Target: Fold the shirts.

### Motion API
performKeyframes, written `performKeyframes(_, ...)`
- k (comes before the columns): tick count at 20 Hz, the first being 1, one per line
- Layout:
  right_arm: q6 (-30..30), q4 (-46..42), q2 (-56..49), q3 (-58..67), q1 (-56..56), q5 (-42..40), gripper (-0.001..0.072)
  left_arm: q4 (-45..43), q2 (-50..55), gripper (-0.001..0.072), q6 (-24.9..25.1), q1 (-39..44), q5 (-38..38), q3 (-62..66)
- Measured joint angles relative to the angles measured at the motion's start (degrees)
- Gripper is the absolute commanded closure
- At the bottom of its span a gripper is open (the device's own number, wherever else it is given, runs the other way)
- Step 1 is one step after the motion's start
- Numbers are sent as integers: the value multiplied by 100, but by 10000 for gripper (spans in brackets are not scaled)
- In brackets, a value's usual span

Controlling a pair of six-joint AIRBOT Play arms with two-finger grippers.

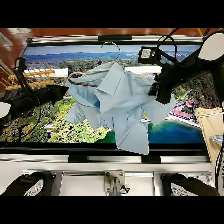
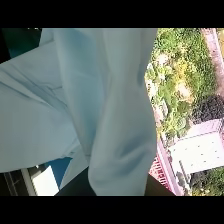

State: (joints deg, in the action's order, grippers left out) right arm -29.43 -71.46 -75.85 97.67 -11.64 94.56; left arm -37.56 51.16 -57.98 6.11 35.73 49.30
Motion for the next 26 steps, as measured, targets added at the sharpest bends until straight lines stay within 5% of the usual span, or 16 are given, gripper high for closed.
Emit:
performKeyframes(12, -221, 33, -17, -4, -2, 306, 648, 2, -15, 652, 55, 181, -348, 660)
performKeyframes(19, -1493, 68, -90, 59, -428, 160, 648, -157, -11, 654, 291, 1864, -214, 1467)
performKeyframes(23, -2157, 72, -83, 273, -402, 92, 649, -1137, 9, 653, -404, 2212, 570, 1526)
performKeyframes(24, -2262, 79, -70, 304, -393, 90, 649, -1460, 11, 618, -619, 2251, 782, 1519)
performKeyframes(26, -2452, 164, -55, 343, -385, 85, 649, -1952, 15, 247, -922, 2297, 1080, 1519)
